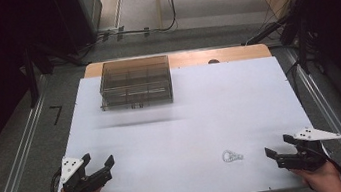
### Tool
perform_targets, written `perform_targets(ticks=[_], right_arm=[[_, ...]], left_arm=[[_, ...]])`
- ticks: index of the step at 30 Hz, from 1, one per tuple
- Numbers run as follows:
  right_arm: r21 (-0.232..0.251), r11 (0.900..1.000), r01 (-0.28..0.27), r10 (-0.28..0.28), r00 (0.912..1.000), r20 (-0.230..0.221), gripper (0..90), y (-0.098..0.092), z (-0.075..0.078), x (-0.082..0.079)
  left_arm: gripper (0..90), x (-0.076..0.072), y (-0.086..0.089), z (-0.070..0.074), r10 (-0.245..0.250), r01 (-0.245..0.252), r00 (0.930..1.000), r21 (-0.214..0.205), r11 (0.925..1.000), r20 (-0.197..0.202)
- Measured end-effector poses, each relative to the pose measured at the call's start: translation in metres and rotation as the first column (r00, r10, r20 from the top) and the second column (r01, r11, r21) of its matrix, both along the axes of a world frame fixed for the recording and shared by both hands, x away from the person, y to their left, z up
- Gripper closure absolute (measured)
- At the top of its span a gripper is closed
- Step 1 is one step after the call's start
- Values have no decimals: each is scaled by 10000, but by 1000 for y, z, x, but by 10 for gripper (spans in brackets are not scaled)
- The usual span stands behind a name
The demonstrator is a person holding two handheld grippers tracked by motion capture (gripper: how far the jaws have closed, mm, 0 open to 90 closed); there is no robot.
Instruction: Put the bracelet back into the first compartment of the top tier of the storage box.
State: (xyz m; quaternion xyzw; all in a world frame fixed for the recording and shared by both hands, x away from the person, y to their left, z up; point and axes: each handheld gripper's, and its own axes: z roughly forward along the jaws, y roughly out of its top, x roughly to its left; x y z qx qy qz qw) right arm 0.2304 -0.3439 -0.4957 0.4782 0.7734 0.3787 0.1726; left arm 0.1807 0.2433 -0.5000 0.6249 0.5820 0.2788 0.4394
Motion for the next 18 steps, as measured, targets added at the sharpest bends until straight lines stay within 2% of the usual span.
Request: perform_targets(ticks=[18], right_arm=[[-33,9996,-298,298,9995,-39,154,9,0,0]], left_arm=[[172,0,0,0,-17,17,10000,-53,10000,-34]])
